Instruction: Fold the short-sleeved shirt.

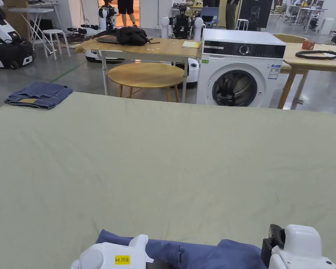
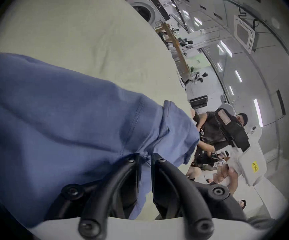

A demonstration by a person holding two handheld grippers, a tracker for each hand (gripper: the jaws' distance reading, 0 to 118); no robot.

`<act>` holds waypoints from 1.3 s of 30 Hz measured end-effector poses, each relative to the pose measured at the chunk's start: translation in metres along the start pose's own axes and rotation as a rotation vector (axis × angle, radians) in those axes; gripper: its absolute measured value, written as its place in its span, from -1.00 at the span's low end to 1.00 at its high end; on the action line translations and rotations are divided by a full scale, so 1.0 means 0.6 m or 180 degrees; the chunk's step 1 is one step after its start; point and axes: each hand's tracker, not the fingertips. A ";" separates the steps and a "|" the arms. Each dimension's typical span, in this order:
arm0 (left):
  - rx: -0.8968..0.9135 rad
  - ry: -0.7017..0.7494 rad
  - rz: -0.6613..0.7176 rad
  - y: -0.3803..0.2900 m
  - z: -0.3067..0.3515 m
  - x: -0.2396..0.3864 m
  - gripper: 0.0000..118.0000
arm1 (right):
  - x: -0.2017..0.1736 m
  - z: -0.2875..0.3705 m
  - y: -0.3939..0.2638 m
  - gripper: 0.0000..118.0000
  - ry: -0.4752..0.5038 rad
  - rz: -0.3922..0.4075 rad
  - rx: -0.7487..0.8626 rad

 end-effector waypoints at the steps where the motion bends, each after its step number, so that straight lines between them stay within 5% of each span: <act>1: -0.0003 -0.0002 -0.0005 0.003 0.004 0.000 -0.85 | 0.000 0.001 0.001 -1.00 -0.0001 0.0007 0.0005; 15: 0.0924 0.0411 -0.0299 0.037 0.292 -0.019 -0.86 | -0.012 0.017 0.029 -1.00 0.0078 0.0032 0.0451; 18: 0.0843 0.0434 -0.0264 0.029 0.321 -0.051 -0.43 | -0.020 0.023 0.035 -1.00 0.0096 0.0069 0.0571; 19: 0.0813 0.0407 -0.0210 0.027 0.325 -0.060 -0.43 | -0.023 0.022 0.038 -1.00 0.0099 0.0075 0.0568; 20: 0.0805 0.0378 -0.0149 0.020 0.326 -0.073 -0.01 | -0.024 0.021 0.040 -1.00 0.0111 0.0075 0.0569; 22: 0.0766 0.0242 -0.0058 0.013 0.326 -0.095 -0.01 | -0.028 0.021 0.041 -1.00 0.0128 0.0066 0.0583; 24: 0.0623 0.0223 0.0039 0.013 0.306 -0.113 0.23 | -0.031 0.020 0.042 -1.00 0.0135 0.0068 0.0607; 27: 0.0357 0.0144 0.0210 0.012 0.260 -0.143 0.23 | -0.035 0.020 0.045 -1.00 0.0149 0.0071 0.0613; 32: 0.0504 -0.0636 0.0546 0.018 0.230 -0.205 0.23 | -0.035 0.021 0.045 -1.00 0.0174 0.0030 0.0555; 35: 0.0535 -0.0667 0.0638 0.021 0.218 -0.199 -0.07 | -0.035 0.024 0.044 -1.00 0.0161 0.0016 0.0553; 37: 0.0464 -0.0321 0.0488 0.022 0.212 -0.189 -0.86 | -0.035 0.025 0.044 -1.00 0.0156 0.0046 0.0542; 39: 0.0388 0.0103 0.0410 0.019 0.203 -0.178 -0.92 | -0.035 0.024 0.043 -1.00 0.0163 0.0070 0.0530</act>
